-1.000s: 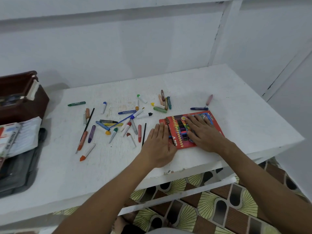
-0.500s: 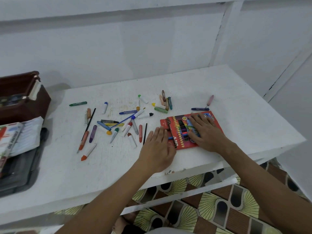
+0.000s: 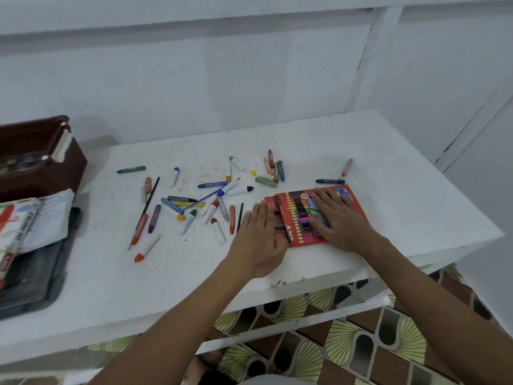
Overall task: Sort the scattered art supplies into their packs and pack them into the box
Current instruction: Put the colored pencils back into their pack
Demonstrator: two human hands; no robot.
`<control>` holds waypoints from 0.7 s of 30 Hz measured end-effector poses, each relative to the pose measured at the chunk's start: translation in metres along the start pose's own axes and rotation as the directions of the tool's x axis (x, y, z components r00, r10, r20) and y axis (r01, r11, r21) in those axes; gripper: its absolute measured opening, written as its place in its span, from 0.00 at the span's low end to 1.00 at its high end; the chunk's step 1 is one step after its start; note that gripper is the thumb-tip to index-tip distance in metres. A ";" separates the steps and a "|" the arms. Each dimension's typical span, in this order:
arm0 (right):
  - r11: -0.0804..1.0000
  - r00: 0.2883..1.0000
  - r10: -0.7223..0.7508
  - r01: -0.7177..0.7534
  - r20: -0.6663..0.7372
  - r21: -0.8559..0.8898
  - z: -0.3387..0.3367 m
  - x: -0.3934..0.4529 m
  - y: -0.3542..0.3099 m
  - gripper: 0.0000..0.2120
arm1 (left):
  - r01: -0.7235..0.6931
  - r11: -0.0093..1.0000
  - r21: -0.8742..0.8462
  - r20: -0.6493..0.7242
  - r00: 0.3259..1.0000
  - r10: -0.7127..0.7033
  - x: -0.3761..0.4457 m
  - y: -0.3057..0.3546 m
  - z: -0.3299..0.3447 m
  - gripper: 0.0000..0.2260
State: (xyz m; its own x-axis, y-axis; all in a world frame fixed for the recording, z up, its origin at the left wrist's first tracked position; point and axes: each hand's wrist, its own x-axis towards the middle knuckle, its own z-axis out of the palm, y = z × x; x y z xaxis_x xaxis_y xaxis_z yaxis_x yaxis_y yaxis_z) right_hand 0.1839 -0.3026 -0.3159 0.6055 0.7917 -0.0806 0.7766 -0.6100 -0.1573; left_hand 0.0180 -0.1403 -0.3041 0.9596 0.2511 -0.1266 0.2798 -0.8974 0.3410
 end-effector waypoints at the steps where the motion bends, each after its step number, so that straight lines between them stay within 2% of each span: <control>1: 1.000 1.000 0.002 -0.002 -0.002 -0.005 0.000 0.000 0.000 0.37 | 0.008 0.999 0.047 0.018 1.000 -0.009 -0.001 0.003 0.004 0.34; 6: 1.000 1.000 0.006 -0.007 -0.006 -0.011 0.001 0.000 -0.002 0.36 | -0.021 0.988 0.155 0.007 1.000 0.020 0.002 0.012 0.014 0.39; 10: 1.000 1.000 0.010 -0.010 0.000 -0.021 0.002 0.000 -0.003 0.36 | -0.131 0.990 0.047 0.097 0.987 0.125 0.009 0.007 0.011 0.36; 12: 1.000 1.000 0.011 -0.011 -0.001 -0.012 0.002 0.000 -0.002 0.36 | -0.108 0.994 0.017 0.115 0.988 0.105 0.009 0.002 0.006 0.35; 16: 1.000 1.000 0.013 -0.013 0.003 -0.026 0.002 -0.001 -0.003 0.36 | 0.013 0.998 0.061 -0.022 1.000 -0.012 0.004 -0.001 0.007 0.38; 21: 0.999 1.000 0.017 -0.017 0.004 -0.035 0.001 -0.001 -0.005 0.36 | -0.055 0.996 0.075 0.011 0.998 0.054 0.007 0.009 0.013 0.35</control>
State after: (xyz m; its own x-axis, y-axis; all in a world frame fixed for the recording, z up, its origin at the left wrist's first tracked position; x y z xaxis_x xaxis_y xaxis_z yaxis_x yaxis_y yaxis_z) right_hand 0.1795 -0.3008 -0.3162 0.6181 0.7813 -0.0869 0.7718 -0.6241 -0.1218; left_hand 0.0271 -0.1516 -0.3138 0.9730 0.1982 -0.1182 0.2240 -0.9344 0.2769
